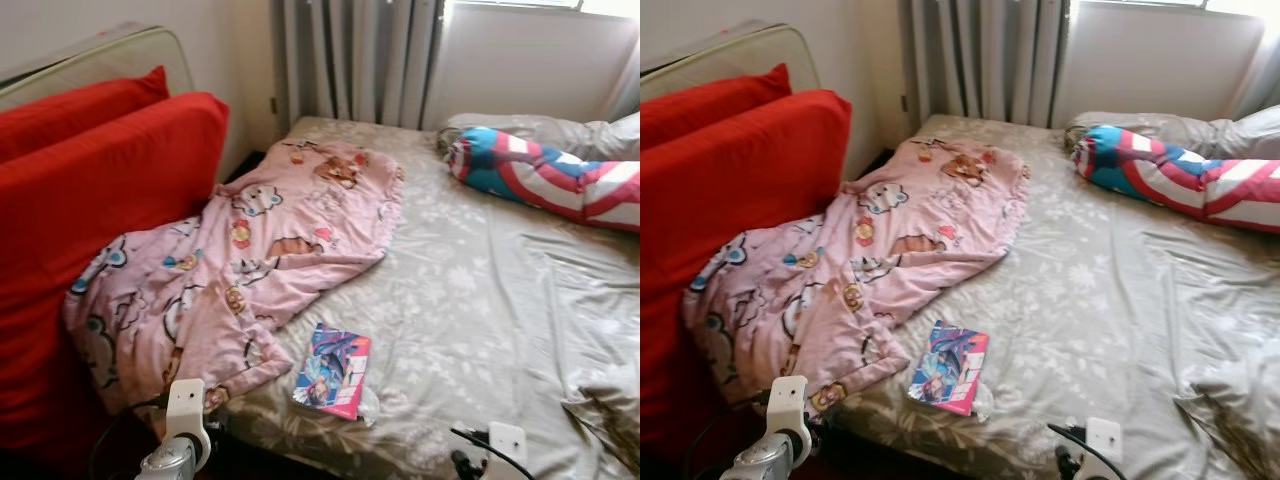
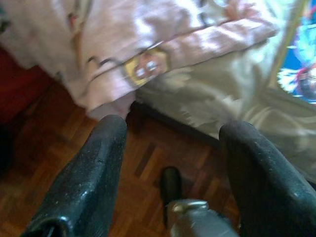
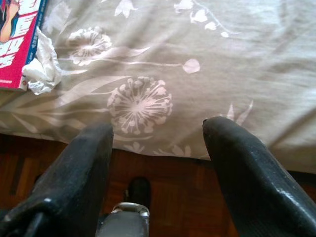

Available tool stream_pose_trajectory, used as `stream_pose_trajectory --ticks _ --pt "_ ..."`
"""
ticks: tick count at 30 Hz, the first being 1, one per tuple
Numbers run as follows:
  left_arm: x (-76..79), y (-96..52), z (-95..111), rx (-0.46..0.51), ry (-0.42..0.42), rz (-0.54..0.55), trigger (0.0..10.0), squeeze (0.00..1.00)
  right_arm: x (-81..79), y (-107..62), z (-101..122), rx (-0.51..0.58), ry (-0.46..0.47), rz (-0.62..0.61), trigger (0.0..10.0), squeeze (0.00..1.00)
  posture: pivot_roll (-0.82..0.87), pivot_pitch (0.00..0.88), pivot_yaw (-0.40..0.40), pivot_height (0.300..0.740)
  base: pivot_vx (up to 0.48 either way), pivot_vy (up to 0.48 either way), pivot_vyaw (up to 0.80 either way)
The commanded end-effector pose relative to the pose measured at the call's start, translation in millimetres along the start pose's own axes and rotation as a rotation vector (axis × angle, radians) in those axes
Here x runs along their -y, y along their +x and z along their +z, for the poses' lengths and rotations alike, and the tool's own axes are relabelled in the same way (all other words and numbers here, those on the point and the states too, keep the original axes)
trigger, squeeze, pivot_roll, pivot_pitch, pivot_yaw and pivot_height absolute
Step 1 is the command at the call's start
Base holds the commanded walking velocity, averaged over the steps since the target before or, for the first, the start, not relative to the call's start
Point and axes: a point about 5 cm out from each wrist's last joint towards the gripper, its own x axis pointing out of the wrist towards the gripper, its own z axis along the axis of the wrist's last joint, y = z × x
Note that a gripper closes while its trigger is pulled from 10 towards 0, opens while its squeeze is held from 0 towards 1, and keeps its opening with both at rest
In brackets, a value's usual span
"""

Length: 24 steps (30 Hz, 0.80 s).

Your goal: Clean up the room

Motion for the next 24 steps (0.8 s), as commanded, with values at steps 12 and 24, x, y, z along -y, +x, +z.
stream_pose_trajectory --ticks 12,24 --pt "-9.8 -5.8 -22 -0.092 0.037 0.004 10.0 0.00 2.8 -6.1 -20 -0.046 -0.013 0.020 10.0 0.00 0.02 0.000 0.017 0.740 0.000 0.000 0.00" --pt "-3.8 -4.4 -20 -0.084 0.022 -0.006 10.0 0.00 0.5 -3.1 -12 -0.040 -0.022 0.022 10.0 0.00 0.01 0.000 0.016 0.740 0.000 0.000 0.00"
